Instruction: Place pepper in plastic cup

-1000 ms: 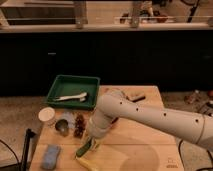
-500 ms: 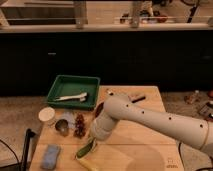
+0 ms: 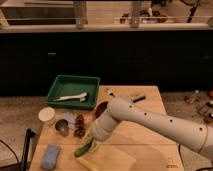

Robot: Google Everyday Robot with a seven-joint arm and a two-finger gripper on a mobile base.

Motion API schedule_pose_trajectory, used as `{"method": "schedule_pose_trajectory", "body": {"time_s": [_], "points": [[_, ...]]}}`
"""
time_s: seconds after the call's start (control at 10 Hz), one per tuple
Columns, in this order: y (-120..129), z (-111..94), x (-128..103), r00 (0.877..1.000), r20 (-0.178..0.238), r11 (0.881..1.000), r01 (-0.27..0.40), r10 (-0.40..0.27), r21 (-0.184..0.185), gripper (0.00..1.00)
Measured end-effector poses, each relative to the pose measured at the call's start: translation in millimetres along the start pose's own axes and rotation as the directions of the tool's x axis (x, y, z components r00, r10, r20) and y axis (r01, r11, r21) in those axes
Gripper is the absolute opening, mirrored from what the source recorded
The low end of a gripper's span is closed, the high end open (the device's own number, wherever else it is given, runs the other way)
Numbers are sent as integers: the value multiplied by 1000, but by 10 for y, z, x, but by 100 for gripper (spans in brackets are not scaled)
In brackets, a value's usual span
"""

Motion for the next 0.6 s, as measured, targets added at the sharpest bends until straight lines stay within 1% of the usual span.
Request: {"method": "schedule_pose_trajectory", "body": {"time_s": [0.2,0.6], "points": [[-22,21,22,1000,20,1000,-15,14,8,8],[-20,59,82,996,75,998,-50,48,31,8]]}}
